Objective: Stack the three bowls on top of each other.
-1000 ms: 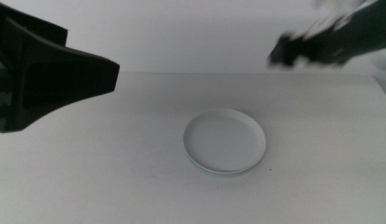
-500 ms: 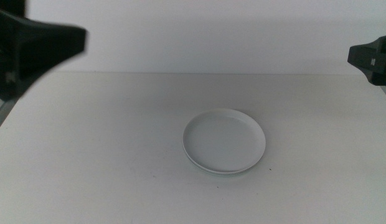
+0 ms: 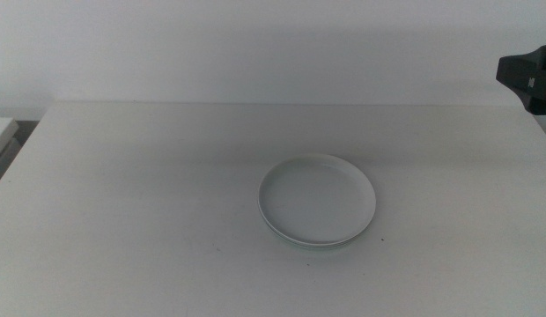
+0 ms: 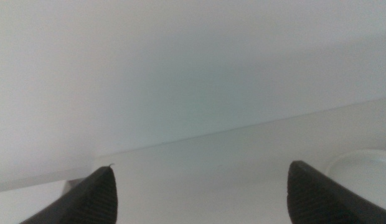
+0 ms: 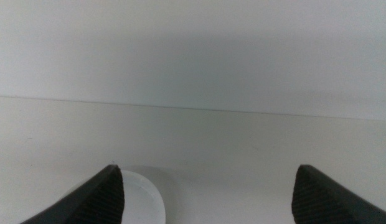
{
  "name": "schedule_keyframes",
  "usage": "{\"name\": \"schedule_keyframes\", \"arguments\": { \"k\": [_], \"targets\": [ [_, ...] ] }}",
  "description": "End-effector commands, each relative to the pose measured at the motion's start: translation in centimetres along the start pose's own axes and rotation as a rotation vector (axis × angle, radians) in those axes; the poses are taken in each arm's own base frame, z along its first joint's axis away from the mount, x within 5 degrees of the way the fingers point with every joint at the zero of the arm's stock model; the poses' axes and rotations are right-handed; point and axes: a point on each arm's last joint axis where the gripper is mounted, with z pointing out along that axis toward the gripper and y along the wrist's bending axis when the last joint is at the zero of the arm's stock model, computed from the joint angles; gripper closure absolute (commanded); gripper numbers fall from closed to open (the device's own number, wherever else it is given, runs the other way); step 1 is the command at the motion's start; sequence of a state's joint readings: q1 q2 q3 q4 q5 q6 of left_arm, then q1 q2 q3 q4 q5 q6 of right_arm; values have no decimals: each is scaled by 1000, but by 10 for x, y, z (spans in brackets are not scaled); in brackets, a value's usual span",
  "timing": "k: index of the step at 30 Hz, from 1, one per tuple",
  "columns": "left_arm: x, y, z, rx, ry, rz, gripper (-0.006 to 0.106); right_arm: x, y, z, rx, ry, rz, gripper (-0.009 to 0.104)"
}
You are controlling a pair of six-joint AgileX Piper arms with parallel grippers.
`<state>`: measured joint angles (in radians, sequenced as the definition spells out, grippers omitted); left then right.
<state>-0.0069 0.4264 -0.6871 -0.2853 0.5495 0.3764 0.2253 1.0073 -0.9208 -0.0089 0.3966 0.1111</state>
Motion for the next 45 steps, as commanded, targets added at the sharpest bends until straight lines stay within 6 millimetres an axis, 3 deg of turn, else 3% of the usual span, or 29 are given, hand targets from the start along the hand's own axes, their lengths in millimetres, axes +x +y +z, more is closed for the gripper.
{"name": "schedule_keyframes", "arguments": {
  "k": [1,11,17,33,37,41,45],
  "targets": [
    [1,1,-3,-21,-20,-30,7,0,-2,-1,10,-6,-13,3],
    [-2,3,-5,-48,-49,-11,7,0,-2,-1,10,-8,-13,3],
    [1,9,-5,-117,-29,-131,7,0,-2,-1,10,-8,-13,3],
    [0,9,-12,-124,-64,-122,7,1,-2,0,10,-5,-13,3],
    [4,8,-12,-126,-72,-122,7,3,-2,-13,7,-36,-12,3],
    [27,4,-19,-131,-111,-123,7,30,-12,-44,42,-151,-13,3],
    [74,-3,-17,-117,-79,-152,7,89,-28,-77,133,-276,12,3]
  ]
}}
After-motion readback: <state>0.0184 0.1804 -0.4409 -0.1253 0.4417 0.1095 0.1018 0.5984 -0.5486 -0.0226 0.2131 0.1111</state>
